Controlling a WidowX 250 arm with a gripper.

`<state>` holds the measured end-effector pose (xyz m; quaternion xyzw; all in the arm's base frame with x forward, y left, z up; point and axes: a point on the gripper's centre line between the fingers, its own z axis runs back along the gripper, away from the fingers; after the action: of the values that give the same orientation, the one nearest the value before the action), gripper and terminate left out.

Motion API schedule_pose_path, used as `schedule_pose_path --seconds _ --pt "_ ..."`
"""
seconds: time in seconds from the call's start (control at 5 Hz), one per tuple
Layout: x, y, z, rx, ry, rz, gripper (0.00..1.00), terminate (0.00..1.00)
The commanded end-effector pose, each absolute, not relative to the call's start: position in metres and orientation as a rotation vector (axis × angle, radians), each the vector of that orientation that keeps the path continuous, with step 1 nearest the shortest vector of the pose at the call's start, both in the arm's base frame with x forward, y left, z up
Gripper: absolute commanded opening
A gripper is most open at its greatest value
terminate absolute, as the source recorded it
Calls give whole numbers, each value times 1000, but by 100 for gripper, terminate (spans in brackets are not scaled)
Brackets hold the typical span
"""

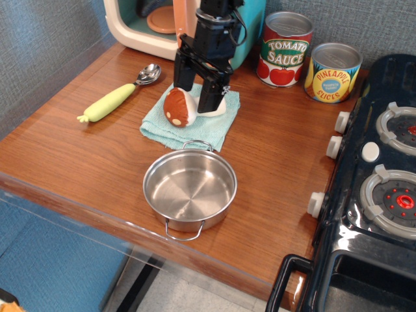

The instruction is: Pick up the mushroom and put it into the pan

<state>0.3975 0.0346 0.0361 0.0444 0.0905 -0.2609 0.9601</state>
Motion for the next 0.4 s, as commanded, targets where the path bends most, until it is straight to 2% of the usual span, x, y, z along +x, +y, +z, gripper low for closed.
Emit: schedule_pose_path --seconds 0.0,0.2 --pt "396 34 56 127 142 -555 0 0" --pt "395 36 67 127 109 -552 0 0"
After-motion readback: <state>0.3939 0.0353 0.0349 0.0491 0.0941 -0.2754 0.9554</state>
